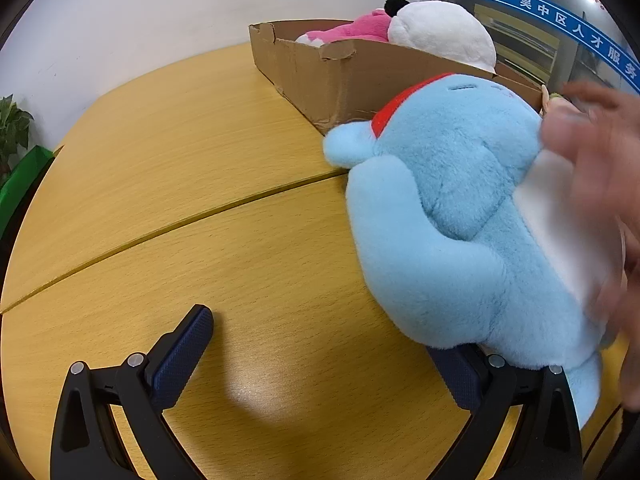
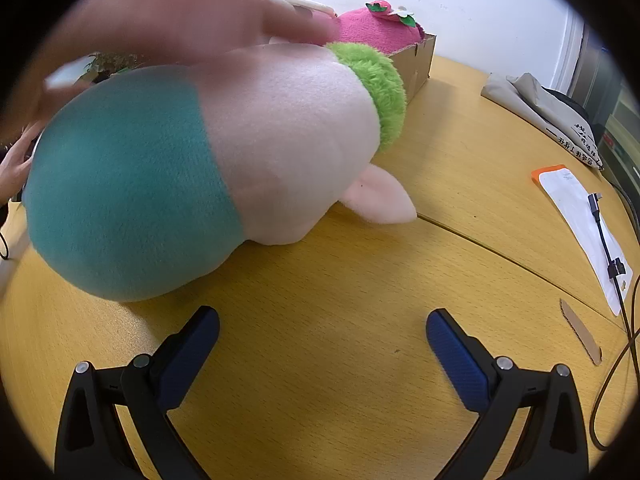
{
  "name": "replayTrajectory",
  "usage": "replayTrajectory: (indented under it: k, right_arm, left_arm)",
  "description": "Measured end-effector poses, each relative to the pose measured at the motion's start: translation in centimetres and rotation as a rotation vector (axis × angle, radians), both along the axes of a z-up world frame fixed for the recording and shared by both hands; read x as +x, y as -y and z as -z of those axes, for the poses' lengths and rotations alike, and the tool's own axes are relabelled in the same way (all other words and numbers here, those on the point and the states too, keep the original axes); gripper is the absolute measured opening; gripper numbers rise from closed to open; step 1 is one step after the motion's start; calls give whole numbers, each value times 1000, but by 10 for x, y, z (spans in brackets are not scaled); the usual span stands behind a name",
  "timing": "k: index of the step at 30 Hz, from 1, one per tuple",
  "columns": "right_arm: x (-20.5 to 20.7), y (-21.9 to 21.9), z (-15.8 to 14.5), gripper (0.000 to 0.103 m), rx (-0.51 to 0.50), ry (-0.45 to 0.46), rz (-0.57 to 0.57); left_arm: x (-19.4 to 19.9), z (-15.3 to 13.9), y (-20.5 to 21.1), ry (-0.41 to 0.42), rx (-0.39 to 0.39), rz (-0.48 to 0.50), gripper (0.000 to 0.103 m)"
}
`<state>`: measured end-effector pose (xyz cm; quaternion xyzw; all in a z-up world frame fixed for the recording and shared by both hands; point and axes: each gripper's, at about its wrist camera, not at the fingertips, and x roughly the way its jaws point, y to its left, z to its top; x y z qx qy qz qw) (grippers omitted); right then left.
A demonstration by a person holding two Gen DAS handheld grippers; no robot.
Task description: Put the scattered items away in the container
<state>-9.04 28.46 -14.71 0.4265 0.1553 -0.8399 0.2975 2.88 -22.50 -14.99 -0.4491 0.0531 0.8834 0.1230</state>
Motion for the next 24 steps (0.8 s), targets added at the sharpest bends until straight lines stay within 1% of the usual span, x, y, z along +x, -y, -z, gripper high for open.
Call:
replayTrajectory:
  k: [24]
  right_arm:
    - [0,0,1,103,0,0,0]
  left_arm:
    - [-5,0,3,0,0,-6,103]
